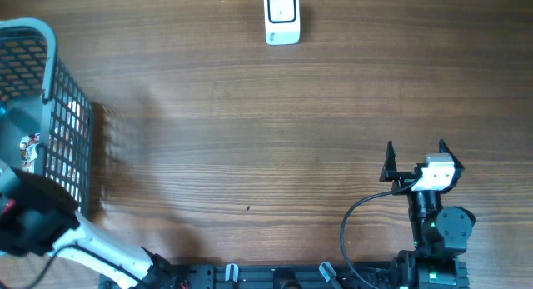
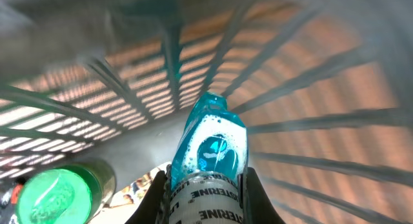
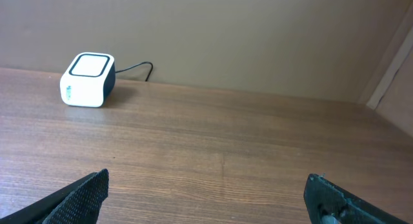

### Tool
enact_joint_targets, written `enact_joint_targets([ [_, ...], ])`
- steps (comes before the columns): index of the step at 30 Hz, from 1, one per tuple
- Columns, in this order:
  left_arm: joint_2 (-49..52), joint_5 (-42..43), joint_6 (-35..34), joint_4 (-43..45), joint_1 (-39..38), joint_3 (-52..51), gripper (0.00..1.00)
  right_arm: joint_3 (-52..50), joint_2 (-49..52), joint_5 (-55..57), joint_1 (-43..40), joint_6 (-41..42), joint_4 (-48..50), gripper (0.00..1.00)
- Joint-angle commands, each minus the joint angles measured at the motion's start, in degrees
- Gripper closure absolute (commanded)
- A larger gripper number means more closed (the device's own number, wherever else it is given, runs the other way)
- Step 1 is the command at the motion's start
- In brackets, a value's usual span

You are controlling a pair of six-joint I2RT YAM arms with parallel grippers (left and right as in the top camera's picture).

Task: Scan the item barcode
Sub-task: 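Reach the left gripper into the basket and grasp the blue water bottle, then carry the blue bottle forward and stand it upright near the scanner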

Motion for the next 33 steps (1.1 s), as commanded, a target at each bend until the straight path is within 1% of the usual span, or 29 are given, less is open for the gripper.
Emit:
enact_joint_targets([
  [1, -12.4, 2.7, -1.0, 2.6, 0.1, 1.0, 0.96, 0.0, -0.2, -0.9, 0.2, 1.0, 0.2, 0.00],
  [2, -15.1, 4.3, -2.3, 3.2, 0.1, 1.0, 0.96, 0.0, -0.2, -0.9, 0.2, 1.0, 0.2, 0.00],
  [4, -20.7, 10.5, -5.3, 3.9, 0.1, 1.0, 0.96, 0.0, -0.2, -0.9, 0.2, 1.0, 0.2, 0.00],
  [6, -26.8, 18.1, -6.6, 4.2, -0.8, 1.0, 0.96, 0.0, -0.2, -0.9, 0.2, 1.0, 0.2, 0.00],
  [8, -31.9, 22.2, -6.6, 4.1, -2.9, 1.0, 0.96, 0.0, -0.2, -0.9, 0.2, 1.0, 0.2, 0.00],
  [9, -34.5, 24.5, -6.6, 4.1, -4.9, 1.0, 0.96, 0.0, -0.2, -0.9, 0.2, 1.0, 0.2, 0.00],
  [11, -37.8, 25.6, -6.6, 4.1, -9.1, 1.0, 0.96, 0.0, -0.2, -0.9, 0.2, 1.0, 0.2, 0.00],
  [13, -40.8, 25.6, -6.6, 3.8, -16.7, 1.0, 0.96, 0.0, -0.2, -0.9, 0.2, 1.0, 0.2, 0.00],
  [15, -41.5, 25.6, -6.5, 2.5, -25.6, 1.0, 0.96, 0.0, -0.2, -0.9, 0.2, 1.0, 0.2, 0.00],
  [18, -38.4, 25.5, -6.5, -3.8, -39.4, 1.0, 0.96, 0.0, -0.2, -0.9, 0.2, 1.0, 0.2, 0.00],
  [19, -36.7, 25.5, -6.4, -5.9, -42.6, 1.0, 0.96, 0.0, -0.2, -0.9, 0.2, 1.0, 0.3, 0.00],
  [20, -33.0, 24.8, -6.1, -9.8, -47.2, 1.0, 0.96, 0.0, -0.2, -0.9, 0.2, 1.0, 0.2, 0.00],
  [22, -26.9, 23.8, -6.1, -15.1, -51.9, 1.0, 0.96, 0.0, -0.2, -0.9, 0.2, 1.0, 0.2, 0.00],
  [23, -23.4, 23.7, -6.0, -16.9, -53.9, 1.0, 0.96, 0.0, -0.2, -0.9, 0.2, 1.0, 0.2, 0.00],
  [25, -13.4, 17.9, -6.1, -20.7, -57.9, 1.0, 0.96, 0.0, -0.2, -0.9, 0.2, 1.0, 0.2, 0.00],
  [27, -7.5, 16.2, -6.1, -21.9, -59.8, 1.0, 0.96, 0.0, -0.2, -0.9, 0.2, 1.0, 0.2, 0.00],
  [31, 1.9, 15.6, -6.1, -22.5, -63.4, 1.0, 0.96, 0.0, -0.2, -0.9, 0.2, 1.0, 0.2, 0.00],
  [33, 5.4, 11.6, -6.1, -22.1, -65.0, 1.0, 0.96, 0.0, -0.2, -0.9, 0.2, 1.0, 0.2, 0.00],
])
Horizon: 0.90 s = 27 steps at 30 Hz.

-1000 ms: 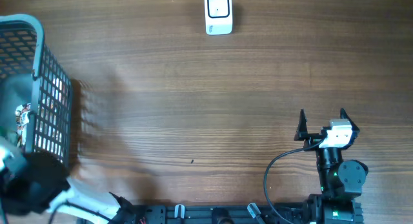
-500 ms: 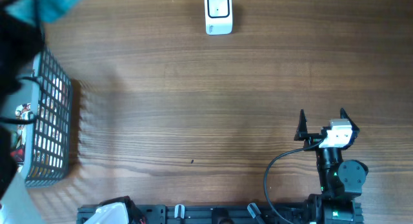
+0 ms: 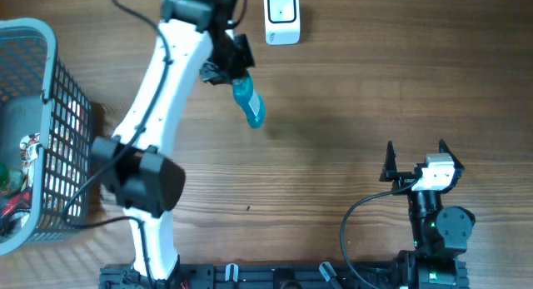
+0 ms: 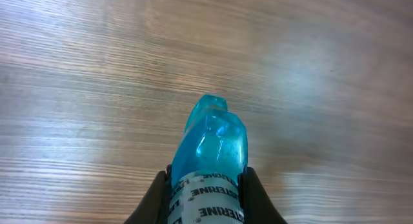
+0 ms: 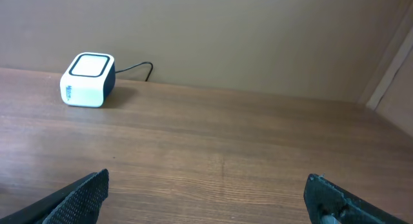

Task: Scan the item barcode
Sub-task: 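Carry the blue bottle forward and stand it upright near the scanner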

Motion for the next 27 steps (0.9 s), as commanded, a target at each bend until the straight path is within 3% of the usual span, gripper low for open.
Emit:
enact_joint_targets([
  [1, 3.1, -4.9, 0.2, 0.5, -2.0, 0.8, 0.96, 0.0, -0.2, -0.9, 0.2, 1.0, 0.2, 0.00],
  [6, 5.2, -8.0, 0.2, 1.9, -2.7, 0.8, 0.96, 0.0, -0.2, -0.9, 0.2, 1.0, 0.2, 0.00],
  [9, 5.2, -9.2, 0.2, 1.8, -2.7, 0.8, 0.88, 0.0, -0.2, -0.9, 0.2, 1.0, 0.2, 0.00],
  [15, 5.8, -9.2, 0.2, 1.5, -2.7, 0.8, 0.83, 0.0, -0.2, -0.9, 0.2, 1.0, 0.2, 0.00],
  [16, 5.9, -9.2, 0.2, 1.5, -2.7, 0.8, 0.80, 0.0, -0.2, -0.9, 0.2, 1.0, 0.2, 0.00],
  [17, 5.9, -9.2, 0.2, 1.5, -2.7, 0.8, 0.71, 0.0, -0.2, -0.9, 0.2, 1.0, 0.2, 0.00],
  [18, 5.9, -9.2, 0.2, 1.6, -2.7, 0.8, 0.56, 0.0, -0.2, -0.9, 0.2, 1.0, 0.2, 0.00],
  [20, 5.8, -9.2, 0.2, 1.6, -2.4, 0.8, 0.43, 0.0, -0.2, -0.9, 0.2, 1.0, 0.2, 0.00],
  [27, -2.7, -9.2, 0.3, 1.9, 1.8, 3.9, 0.31, 0.0, -0.2, -0.9, 0.2, 1.0, 0.2, 0.00],
])
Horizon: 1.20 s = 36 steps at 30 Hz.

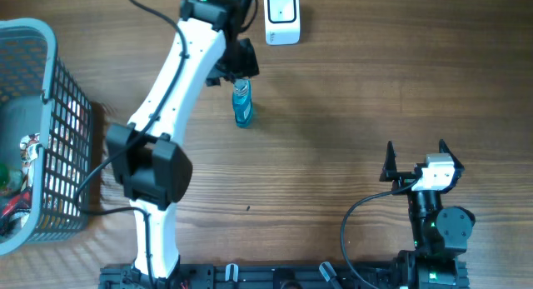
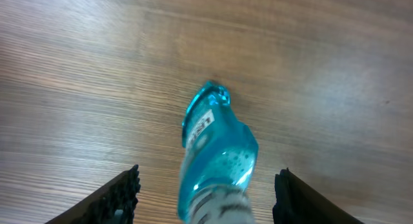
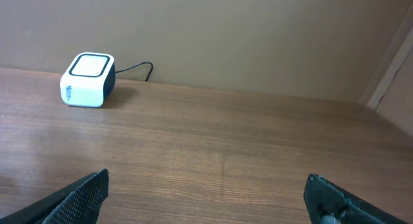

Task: Scan the item barcode
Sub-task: 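Carry the blue bottle forward and stand it upright near the scanner, then reach the left gripper into the basket and grasp the clear snack bag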

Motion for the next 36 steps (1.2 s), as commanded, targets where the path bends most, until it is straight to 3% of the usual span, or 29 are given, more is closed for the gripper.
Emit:
enact_joint_targets([
  [1, -9.1, -0.7, 0.3, 0.2, 4.2, 5.4, 0.25, 0.0, -0.2, -0.9, 0.2, 1.0, 0.3, 0.00],
  [3, -13.8, -0.7, 0.3, 0.2, 8.5, 8.6, 0.17, 0.0, -0.2, -0.9, 0.2, 1.0, 0.2, 0.00],
  [5, -22.1, -0.7, 2.1, 1.2, 18.4, 10.9, 0.21, 0.0, -0.2, -0.9, 0.2, 1.0, 0.2, 0.00],
  [6, -23.9, -0.8, 3.3, 1.7, 21.1, 10.9, 0.21, 0.0, -0.2, -0.9, 0.2, 1.0, 0.2, 0.00],
  [9, -31.1, -0.8, 3.7, 2.2, 38.6, 10.9, 0.19, 0.0, -0.2, -0.9, 0.2, 1.0, 0.3, 0.00],
  [13, -32.3, -0.8, 3.0, -2.5, 60.4, 10.2, 0.24, 0.0, -0.2, -0.9, 0.2, 1.0, 0.2, 0.00],
  [15, -31.4, -0.8, 1.9, -2.6, 65.4, 8.4, 0.27, 0.0, -0.2, -0.9, 0.2, 1.0, 0.2, 0.00],
  [17, -29.8, -0.7, -0.1, -2.5, 67.7, 5.8, 0.25, 0.0, -0.2, -0.9, 0.2, 1.0, 0.2, 0.00],
  [19, -27.1, -0.8, -0.7, -1.9, 67.9, 2.3, 0.17, 0.0, -0.2, -0.9, 0.2, 1.0, 0.2, 0.00],
  [23, -21.1, -1.7, -1.0, 0.9, 67.9, -1.0, 0.16, 0.0, -0.2, -0.9, 0.2, 1.0, 0.2, 0.00],
  [29, -13.0, -11.3, -5.3, -0.3, 67.8, -1.7, 0.13, 0.0, -0.2, -0.9, 0.2, 1.0, 0.2, 0.00],
  [32, -11.9, -21.1, -11.2, 2.4, 67.9, -7.8, 0.08, 0.0, -0.2, -0.9, 0.2, 1.0, 0.2, 0.00],
  [36, -11.9, -21.8, -12.0, 8.1, 67.9, -16.1, 0.04, 0.0, -0.2, -0.9, 0.2, 1.0, 0.2, 0.00],
])
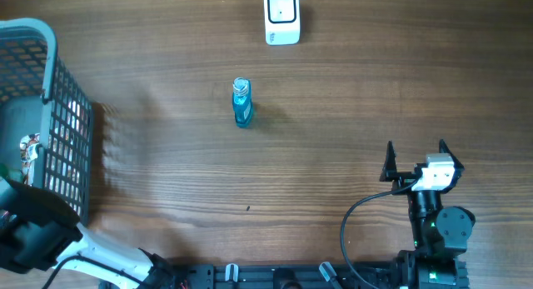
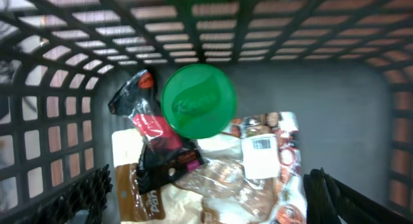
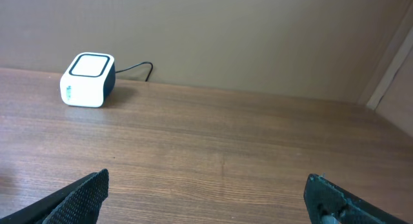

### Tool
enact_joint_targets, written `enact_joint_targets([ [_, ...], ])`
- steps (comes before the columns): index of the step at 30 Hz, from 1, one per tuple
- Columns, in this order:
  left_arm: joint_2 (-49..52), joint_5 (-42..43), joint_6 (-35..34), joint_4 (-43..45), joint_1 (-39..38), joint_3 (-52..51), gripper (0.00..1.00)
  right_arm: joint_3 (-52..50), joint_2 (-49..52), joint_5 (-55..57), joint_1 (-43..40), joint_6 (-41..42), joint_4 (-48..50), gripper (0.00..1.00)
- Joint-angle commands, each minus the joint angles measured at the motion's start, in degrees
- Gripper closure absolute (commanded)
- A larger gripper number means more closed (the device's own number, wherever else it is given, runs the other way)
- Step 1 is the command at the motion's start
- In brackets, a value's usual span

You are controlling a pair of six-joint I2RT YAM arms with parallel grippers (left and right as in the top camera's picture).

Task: Scan the item barcode
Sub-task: 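Reach the left gripper into the basket and grasp the clear snack bag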

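A blue mouthwash bottle [image 1: 241, 102] stands upright on the table, below and left of the white barcode scanner [image 1: 281, 16], which also shows at the far left [image 3: 88, 79]. My left gripper [image 2: 206, 198] is open over the grey basket [image 1: 62, 114], above a green lid [image 2: 198, 100], a black and red packet [image 2: 151, 137] and a bag with a white barcode label [image 2: 260, 156]. My right gripper [image 3: 206, 198] is open at the near right, holding nothing.
The basket stands at the table's left edge with several packaged items in it. The scanner's cable runs off behind it at the far edge. The left arm's body [image 1: 33, 231] lies at the near left corner.
My left gripper was open just above the bottle near the scanner; now it is back over the basket, looking down at the items inside. The bottle stays standing. The right arm has not moved.
My left gripper was shut on the blue bottle inside the basket. Then it held the bottle in the air near the scanner. Then the bottle stood on the table with the gripper open above it. Now the gripper is open over the basket.
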Motion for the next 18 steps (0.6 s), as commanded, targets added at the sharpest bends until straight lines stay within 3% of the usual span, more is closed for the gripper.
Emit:
enact_joint_targets([
  [1, 0.5, -3.3, -2.4, 4.4, 0.3, -6.2, 0.04, 0.0, -0.2, -0.9, 0.2, 1.0, 0.2, 0.00],
  [4, 0.5, -2.0, -2.4, 6.9, 0.2, -10.6, 0.06, 0.0, -0.2, -0.9, 0.2, 1.0, 0.2, 0.00],
  [8, 0.5, 8.2, -2.0, 7.9, 0.2, -16.1, 0.16, 0.0, -0.2, -0.9, 0.2, 1.0, 0.2, 0.00],
  [10, 0.5, 16.0, 8.3, 12.8, -0.9, -19.1, 0.17, 0.0, -0.2, -0.9, 0.2, 1.0, 0.3, 0.00],
  [12, 0.5, 16.9, 13.6, 15.7, -3.1, -20.6, 0.16, 0.0, 0.0, -0.9, 0.2, 1.0, 0.2, 0.00],
  [18, 0.5, 14.1, 17.5, 21.0, -9.1, -24.4, 0.14, 0.0, 0.1, -0.9, 0.2, 1.0, 0.3, 0.00],
])
